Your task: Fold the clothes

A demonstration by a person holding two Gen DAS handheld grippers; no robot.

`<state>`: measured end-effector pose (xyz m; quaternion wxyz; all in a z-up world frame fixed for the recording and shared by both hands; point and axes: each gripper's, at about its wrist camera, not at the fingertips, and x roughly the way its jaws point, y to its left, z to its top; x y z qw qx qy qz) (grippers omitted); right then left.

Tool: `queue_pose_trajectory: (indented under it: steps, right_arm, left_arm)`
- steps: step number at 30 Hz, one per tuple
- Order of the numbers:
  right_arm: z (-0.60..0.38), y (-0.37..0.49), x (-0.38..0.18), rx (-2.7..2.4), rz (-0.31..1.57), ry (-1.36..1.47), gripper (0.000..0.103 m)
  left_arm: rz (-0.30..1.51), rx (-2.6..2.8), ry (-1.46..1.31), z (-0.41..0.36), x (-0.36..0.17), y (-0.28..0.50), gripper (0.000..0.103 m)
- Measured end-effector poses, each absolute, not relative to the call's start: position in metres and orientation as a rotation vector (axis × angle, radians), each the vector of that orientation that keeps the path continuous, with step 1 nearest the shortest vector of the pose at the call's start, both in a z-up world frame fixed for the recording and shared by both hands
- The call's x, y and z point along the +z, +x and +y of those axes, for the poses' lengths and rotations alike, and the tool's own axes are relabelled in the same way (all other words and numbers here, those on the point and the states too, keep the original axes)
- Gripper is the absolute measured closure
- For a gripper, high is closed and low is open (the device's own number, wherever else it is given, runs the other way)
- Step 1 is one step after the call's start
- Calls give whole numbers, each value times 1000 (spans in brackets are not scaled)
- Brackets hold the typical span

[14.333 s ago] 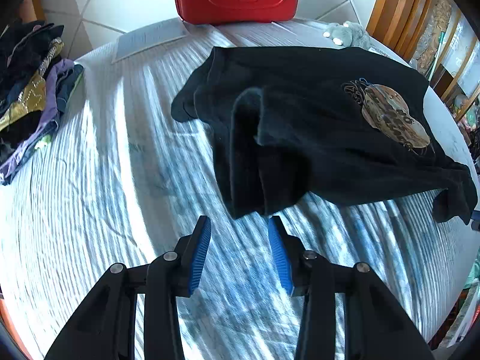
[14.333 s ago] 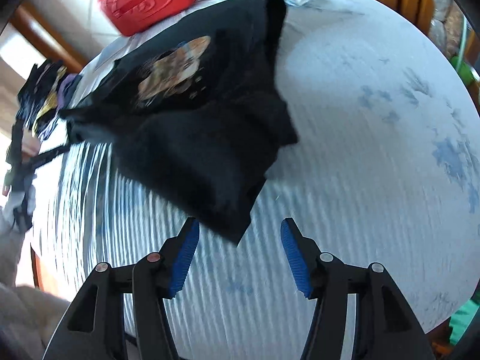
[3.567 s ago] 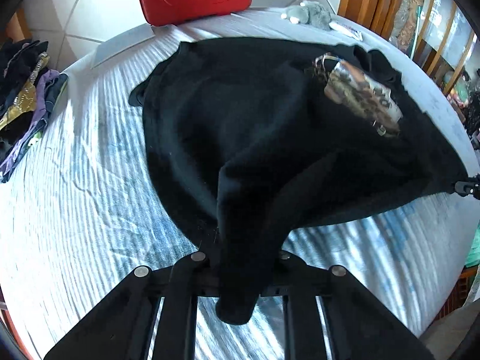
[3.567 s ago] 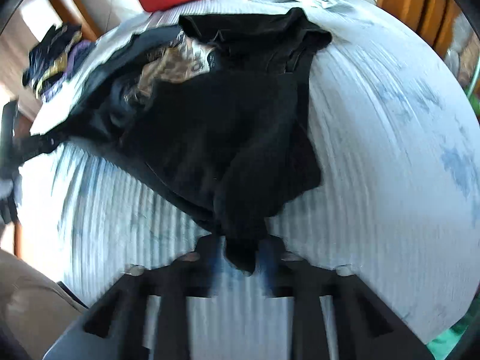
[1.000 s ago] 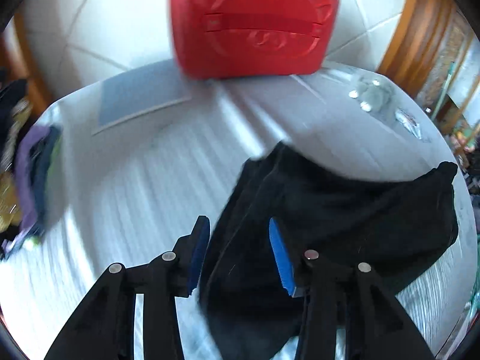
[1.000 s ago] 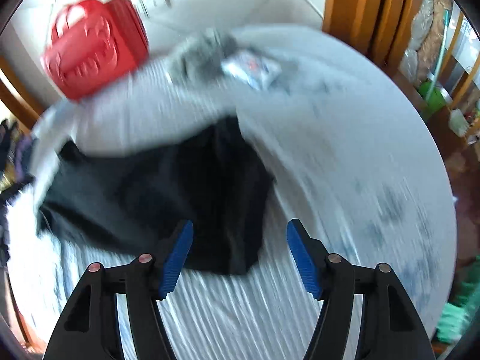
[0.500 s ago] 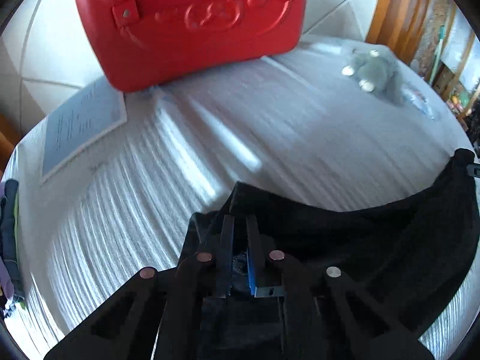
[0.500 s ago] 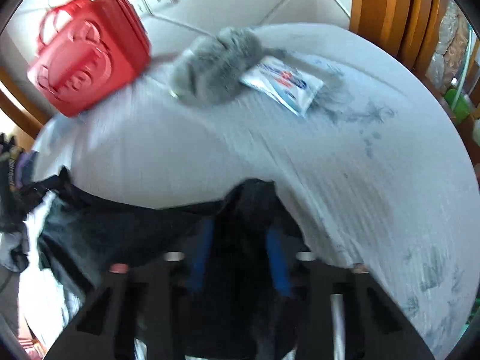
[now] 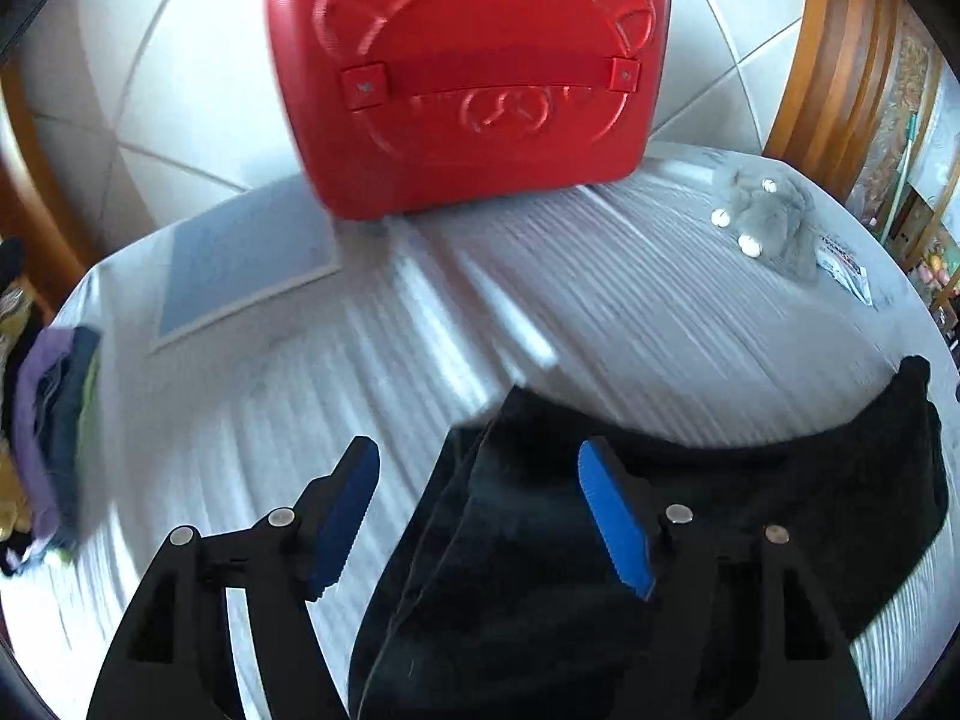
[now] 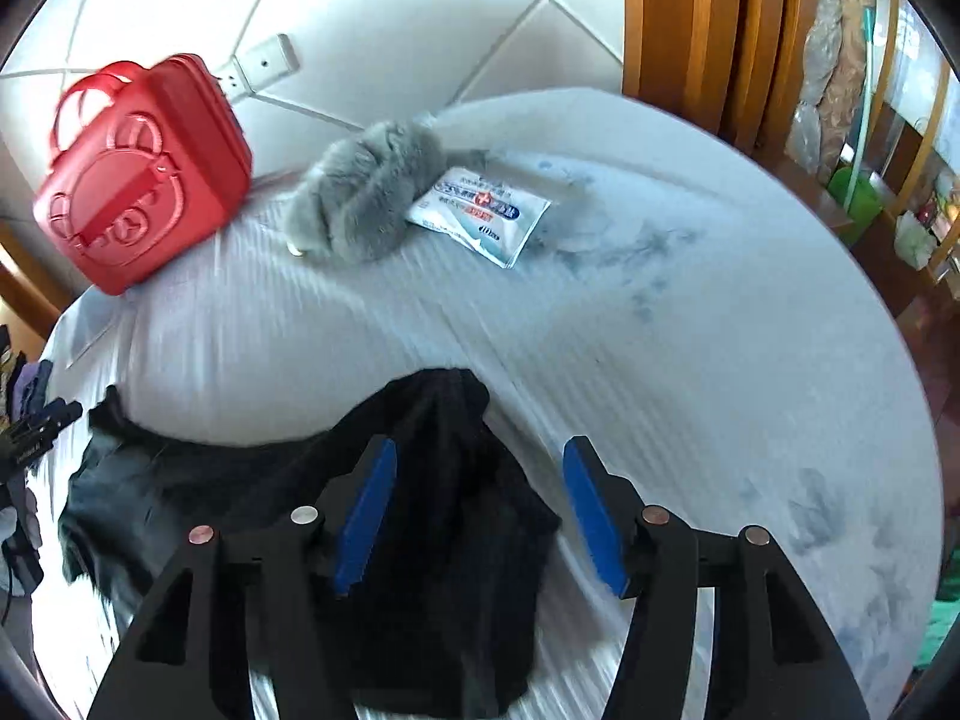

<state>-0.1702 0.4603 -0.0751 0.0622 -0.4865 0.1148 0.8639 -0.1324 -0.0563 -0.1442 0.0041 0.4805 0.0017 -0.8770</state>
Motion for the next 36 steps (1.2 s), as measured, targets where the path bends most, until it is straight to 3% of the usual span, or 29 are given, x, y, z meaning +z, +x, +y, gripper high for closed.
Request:
queue_pose_trajectory:
  steps: [11, 15, 22, 24, 29, 36]
  right_arm:
    - [437, -155, -84, 2823, 133, -1653, 47]
    - [445, -175, -95, 2921, -61, -1755, 47]
    - [459, -191, -120, 3084, -453, -2037, 47]
    - [464, -194, -113, 3132, -477, -2092, 47]
    - [481, -201, -103, 3242, -599, -2127, 47]
    - [506, -220, -123, 3428, -1021, -2206, 47]
  left_arm:
    - [243, -2564, 1560, 2, -162, -47, 33]
    - [245, -2436, 1485, 34, -169, -35, 33]
    - [429, -2279, 1363, 113, -153, -18, 33]
    - [502, -2254, 1350, 138, -150, -11, 33]
    - [566, -2217, 1324, 197, -159, -5, 33]
    - [705, -2028, 1155, 269, -173, 2, 33]
